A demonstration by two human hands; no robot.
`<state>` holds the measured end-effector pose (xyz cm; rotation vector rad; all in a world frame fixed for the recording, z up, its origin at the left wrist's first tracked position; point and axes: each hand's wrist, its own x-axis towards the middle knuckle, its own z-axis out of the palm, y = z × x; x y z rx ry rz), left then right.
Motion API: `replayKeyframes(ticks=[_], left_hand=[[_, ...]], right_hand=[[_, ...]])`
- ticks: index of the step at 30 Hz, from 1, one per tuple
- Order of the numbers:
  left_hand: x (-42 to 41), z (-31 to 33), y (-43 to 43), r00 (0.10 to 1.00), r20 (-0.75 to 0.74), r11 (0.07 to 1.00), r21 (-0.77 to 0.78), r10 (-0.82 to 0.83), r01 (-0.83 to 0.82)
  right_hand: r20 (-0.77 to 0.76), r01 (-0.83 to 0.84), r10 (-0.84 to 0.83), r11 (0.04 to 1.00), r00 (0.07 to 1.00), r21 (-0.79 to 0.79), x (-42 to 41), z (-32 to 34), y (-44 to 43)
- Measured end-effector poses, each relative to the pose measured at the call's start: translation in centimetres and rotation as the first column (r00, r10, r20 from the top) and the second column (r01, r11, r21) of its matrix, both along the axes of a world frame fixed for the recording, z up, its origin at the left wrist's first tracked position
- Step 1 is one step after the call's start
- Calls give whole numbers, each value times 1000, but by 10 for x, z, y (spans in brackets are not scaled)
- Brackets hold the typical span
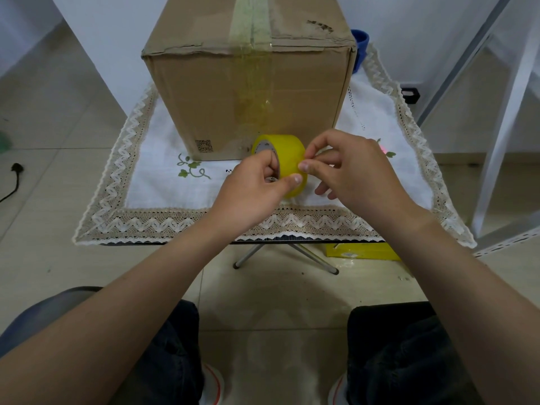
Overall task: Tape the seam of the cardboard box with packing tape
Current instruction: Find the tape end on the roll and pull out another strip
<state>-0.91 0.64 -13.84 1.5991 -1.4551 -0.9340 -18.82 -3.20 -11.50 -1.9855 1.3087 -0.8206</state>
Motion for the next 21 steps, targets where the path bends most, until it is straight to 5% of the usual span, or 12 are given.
replayKeyframes(ticks=[11,21], left_hand=[[0,1,3,999,-35,999,2,-36,36],[-1,1,1,999,-18,1000,-11,-27,27]], right_hand=[[27,-24,22,995,999,92,-1,0,0],[-8,-2,2,1000,1000,22,-1,2,0]])
